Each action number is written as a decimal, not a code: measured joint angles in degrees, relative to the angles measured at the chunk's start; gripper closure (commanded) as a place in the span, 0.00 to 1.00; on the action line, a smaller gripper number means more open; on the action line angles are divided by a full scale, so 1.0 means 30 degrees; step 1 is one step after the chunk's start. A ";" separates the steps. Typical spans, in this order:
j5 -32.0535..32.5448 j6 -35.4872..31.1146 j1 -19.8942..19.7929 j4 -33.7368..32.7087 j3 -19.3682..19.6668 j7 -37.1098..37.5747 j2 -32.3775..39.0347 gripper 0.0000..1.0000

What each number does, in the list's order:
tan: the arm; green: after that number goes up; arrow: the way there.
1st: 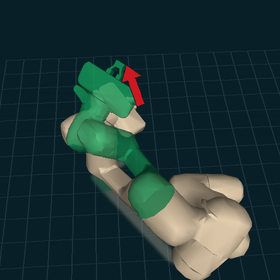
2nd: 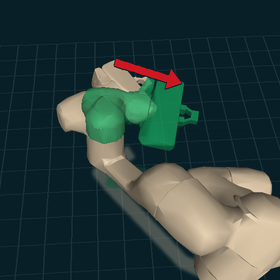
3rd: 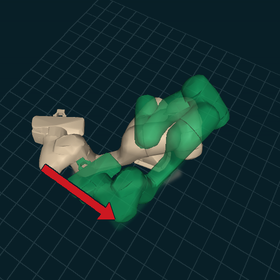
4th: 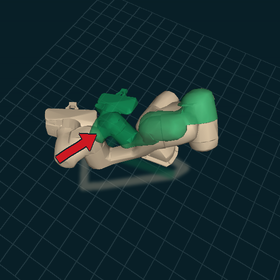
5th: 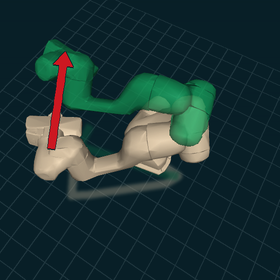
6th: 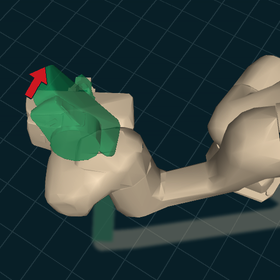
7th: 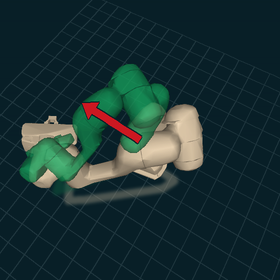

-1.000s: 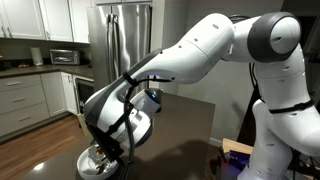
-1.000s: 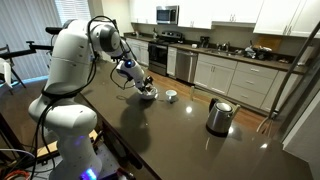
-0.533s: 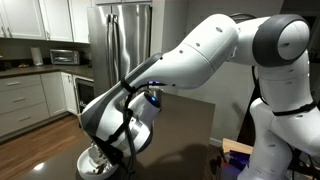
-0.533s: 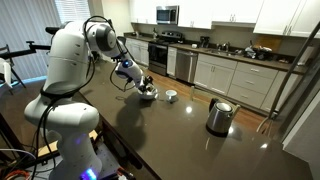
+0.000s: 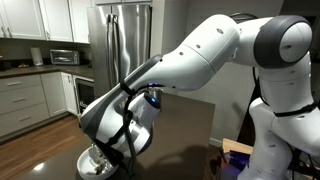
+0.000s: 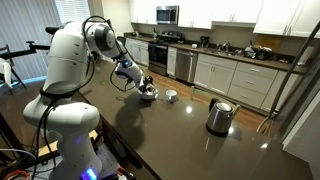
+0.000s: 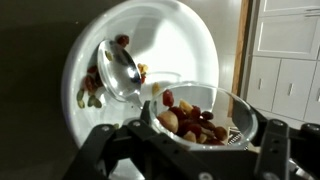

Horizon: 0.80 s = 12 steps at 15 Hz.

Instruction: Pick up the small glass cup and pour its contents in the white bowl. Put the small glass cup back on the table.

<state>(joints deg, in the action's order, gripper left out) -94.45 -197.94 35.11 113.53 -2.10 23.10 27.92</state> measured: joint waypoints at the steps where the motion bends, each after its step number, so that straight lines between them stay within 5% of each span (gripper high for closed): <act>1: 0.0000 0.0001 0.0406 0.0000 0.0422 0.0000 0.0037 0.43; 11: -0.0206 0.0013 0.6887 0.0100 0.6346 0.0004 0.1101 0.43; 12: -0.0238 0.0014 0.7453 0.0142 0.6808 0.0005 0.1218 0.18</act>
<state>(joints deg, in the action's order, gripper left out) -95.17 -197.90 57.47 113.96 18.32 23.11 31.57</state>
